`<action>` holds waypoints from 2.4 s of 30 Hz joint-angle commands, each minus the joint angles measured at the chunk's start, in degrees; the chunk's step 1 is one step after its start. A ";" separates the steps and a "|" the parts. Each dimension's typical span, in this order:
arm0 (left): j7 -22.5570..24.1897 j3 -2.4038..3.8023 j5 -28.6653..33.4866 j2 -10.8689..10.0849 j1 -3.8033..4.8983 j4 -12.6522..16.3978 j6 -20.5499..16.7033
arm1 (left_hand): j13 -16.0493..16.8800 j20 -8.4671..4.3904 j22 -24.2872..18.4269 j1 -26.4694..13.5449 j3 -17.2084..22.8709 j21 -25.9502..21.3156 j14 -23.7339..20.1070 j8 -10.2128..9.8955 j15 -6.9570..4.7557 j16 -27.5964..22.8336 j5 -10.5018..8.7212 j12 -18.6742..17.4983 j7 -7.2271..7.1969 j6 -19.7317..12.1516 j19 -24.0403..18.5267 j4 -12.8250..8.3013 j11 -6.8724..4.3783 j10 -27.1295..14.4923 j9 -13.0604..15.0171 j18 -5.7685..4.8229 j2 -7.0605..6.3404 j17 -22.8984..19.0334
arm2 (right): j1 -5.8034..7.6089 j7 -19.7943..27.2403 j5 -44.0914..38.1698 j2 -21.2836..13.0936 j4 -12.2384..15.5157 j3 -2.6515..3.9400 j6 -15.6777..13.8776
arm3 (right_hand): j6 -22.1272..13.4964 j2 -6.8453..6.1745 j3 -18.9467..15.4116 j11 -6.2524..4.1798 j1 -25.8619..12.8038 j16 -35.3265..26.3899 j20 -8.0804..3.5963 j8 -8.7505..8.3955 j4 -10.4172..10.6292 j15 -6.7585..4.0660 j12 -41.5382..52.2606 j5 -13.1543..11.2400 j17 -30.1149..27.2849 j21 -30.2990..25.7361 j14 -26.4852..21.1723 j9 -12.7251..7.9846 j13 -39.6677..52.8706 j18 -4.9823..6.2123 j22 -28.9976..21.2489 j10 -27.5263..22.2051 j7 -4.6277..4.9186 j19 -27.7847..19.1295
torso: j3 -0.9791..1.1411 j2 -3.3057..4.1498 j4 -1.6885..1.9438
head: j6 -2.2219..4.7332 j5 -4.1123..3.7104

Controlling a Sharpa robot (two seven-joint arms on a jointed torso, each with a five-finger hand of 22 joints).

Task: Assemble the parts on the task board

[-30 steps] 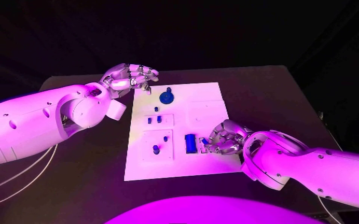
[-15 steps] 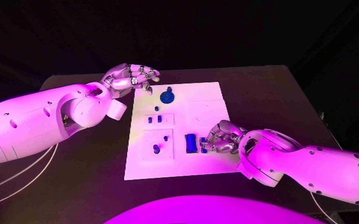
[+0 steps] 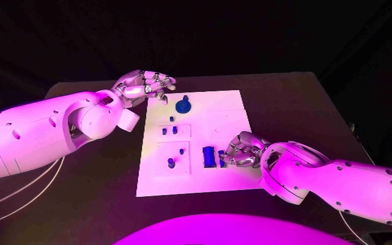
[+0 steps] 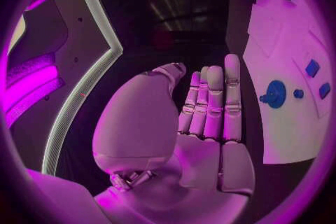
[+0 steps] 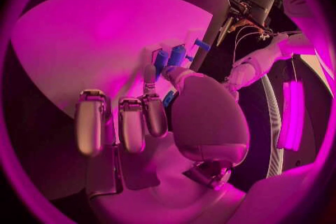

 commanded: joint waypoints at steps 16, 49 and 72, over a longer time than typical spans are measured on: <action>0.03 0.02 0.41 -0.17 0.02 0.13 1.14 | 0.10 0.00 -0.11 -0.50 -0.05 -0.28 -0.11 0.38 0.15 0.00 0.33 0.31 0.04 -0.57 0.21 0.47 -0.17 -0.49 -0.07 0.32 0.45 0.10 | -0.38 -0.35 -2.88 -0.82 0.29 -0.18 3.01 | -0.64 -2.60 -0.38 -0.27 1.13 0.23 -0.22 0.26 -2.69 -0.35 0.00 -7.10 11.03 -0.09 5.24 0.26 8.81 -0.76 12.61 1.32 -0.16 3.80 | 0.05 0.02 -0.02 | -0.42 -0.03; 1.69 -0.20 1.50 0.90 0.00 -1.61 -0.68 | 0.16 0.10 -0.43 -1.01 -0.49 -0.84 -0.55 0.46 0.22 -0.34 0.23 0.43 0.07 -0.79 0.03 0.55 -0.13 -0.64 -0.10 0.31 0.27 0.01 | 2.68 26.52 16.30 -4.29 -3.29 0.27 -3.60 | -6.02 -3.48 -8.31 2.03 0.64 -2.77 1.33 -1.95 -0.17 1.54 -7.20 -6.12 6.45 -14.86 4.04 -0.46 4.52 1.55 9.12 -3.34 2.47 0.14 | -0.97 -1.57 -0.05 | 0.84 -0.35; 13.31 -0.81 11.92 10.79 -1.50 -17.29 -17.47 | -11.09 7.53 -22.26 -0.66 -2.93 -34.49 -15.71 -3.59 6.02 -43.30 -0.39 -14.54 -1.48 -4.72 -12.20 0.44 3.01 -2.11 -3.62 -0.38 -0.68 -17.14 | 8.60 54.97 51.45 6.54 -35.49 2.13 3.90 | -14.63 -1.43 -2.83 11.27 10.98 -69.31 13.17 -11.71 -2.28 12.77 -65.44 -10.82 -47.57 -75.76 -33.02 -7.51 -54.80 7.84 -35.84 -32.34 10.11 -36.15 | -2.06 -5.18 -0.01 | 9.20 1.33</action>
